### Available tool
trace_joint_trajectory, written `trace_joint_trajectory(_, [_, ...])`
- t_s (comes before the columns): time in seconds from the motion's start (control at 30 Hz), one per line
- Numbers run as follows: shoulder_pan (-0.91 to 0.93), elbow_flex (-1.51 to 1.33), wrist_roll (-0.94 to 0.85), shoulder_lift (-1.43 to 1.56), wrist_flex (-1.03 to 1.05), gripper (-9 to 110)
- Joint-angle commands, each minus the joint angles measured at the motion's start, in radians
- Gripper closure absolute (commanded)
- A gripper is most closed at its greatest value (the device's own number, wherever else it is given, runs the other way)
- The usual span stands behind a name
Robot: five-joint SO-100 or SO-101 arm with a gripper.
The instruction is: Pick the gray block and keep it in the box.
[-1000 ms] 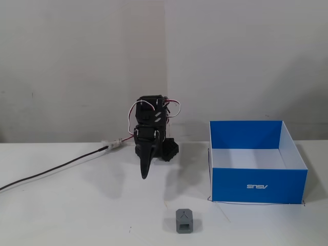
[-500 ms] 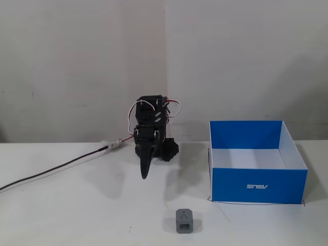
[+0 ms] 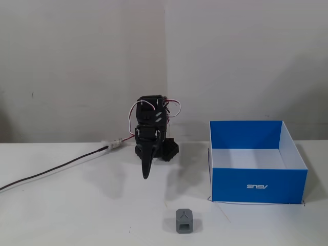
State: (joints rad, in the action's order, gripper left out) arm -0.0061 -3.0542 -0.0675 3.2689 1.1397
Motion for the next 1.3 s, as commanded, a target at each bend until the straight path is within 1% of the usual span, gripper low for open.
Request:
trace_joint_trajectory(0.0, [0.002, 0.015, -0.008, 0.160, -0.026, 101])
trace_joint_trajectory(0.2, [-0.017, 0.017, 0.006, 0.160, -0.021, 101])
trace_joint_trajectory(0.33, [-0.078, 0.132, 0.008, 0.156, 0.063, 101])
trace_joint_trajectory(0.47, [-0.109, 0.261, 0.008, 0.129, 0.072, 101])
trace_joint_trajectory(0.53, [-0.147, 0.368, 0.011, 0.031, 0.064, 101])
trace_joint_trajectory(0.63, [-0.184, 0.428, 0.012, -0.075, 0.031, 101])
trace_joint_trajectory(0.77, [-0.213, 0.612, 0.058, -0.419, 0.035, 101])
trace_joint_trajectory(0.87, [-0.229, 0.687, 0.104, -0.588, 0.035, 101])
trace_joint_trajectory(0.93, [-0.241, 0.695, 0.110, -0.663, 0.026, 101])
trace_joint_trajectory(1.0, [-0.252, 0.689, 0.137, -0.719, 0.005, 91])
trace_joint_trajectory(1.17, [-0.318, 0.635, 0.175, -0.841, -0.061, 82])
trace_joint_trajectory(1.27, [-0.371, 0.607, 0.202, -0.919, -0.155, 84])
